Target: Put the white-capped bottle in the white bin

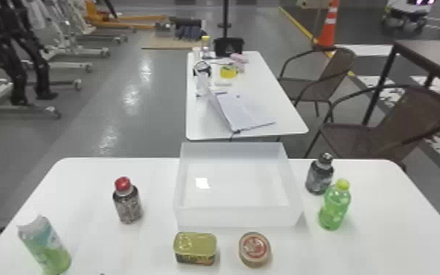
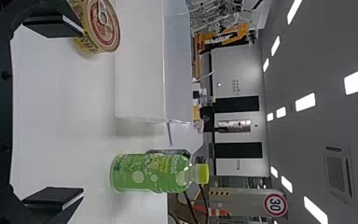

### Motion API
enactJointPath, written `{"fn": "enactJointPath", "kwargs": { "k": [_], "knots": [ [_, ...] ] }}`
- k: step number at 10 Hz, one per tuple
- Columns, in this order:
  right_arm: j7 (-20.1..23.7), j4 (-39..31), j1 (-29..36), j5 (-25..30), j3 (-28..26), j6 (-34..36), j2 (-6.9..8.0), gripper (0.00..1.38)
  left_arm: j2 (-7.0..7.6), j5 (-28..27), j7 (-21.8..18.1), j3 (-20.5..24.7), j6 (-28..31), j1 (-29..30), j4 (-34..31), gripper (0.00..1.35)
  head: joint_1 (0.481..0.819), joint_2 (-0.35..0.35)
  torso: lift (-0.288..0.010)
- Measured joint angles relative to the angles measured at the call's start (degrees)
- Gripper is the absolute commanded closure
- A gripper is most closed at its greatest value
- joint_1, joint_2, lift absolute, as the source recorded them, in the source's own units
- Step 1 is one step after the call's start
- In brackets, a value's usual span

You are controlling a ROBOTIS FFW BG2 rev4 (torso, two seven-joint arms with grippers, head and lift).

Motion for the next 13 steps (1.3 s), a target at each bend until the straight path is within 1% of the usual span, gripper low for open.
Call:
{"fn": "enactJointPath", "kwargs": {
  "k": [7, 9, 11, 13],
  "knots": [
    [0.01, -0.02, 0.00, -0.09, 0.00, 0.33, 0.00, 0.09, 0.00, -0.66, 0.60, 0.33, 0.06, -0.02, -0.18, 0.18, 0.549, 0.000, -0.100],
    [0.08, -0.01, -0.09, -0.09, -0.01, 0.42, 0.00, 0.09, 0.00, -2.64, 1.31, 1.80, 1.00, -0.65, -0.27, 0.18, 0.549, 0.000, -0.100],
    [0.09, 0.01, -0.21, -0.10, -0.01, 0.54, 0.00, 0.09, 0.00, -5.59, 2.41, 4.24, 2.06, -2.29, -0.40, 0.18, 0.549, 0.000, -0.100],
    [0.09, 0.08, -0.34, -0.10, 0.00, 0.56, 0.00, 0.09, 0.00, -7.47, 4.96, 5.83, 3.36, -4.27, -0.22, 0.18, 0.549, 0.000, -0.100]
  ]
}}
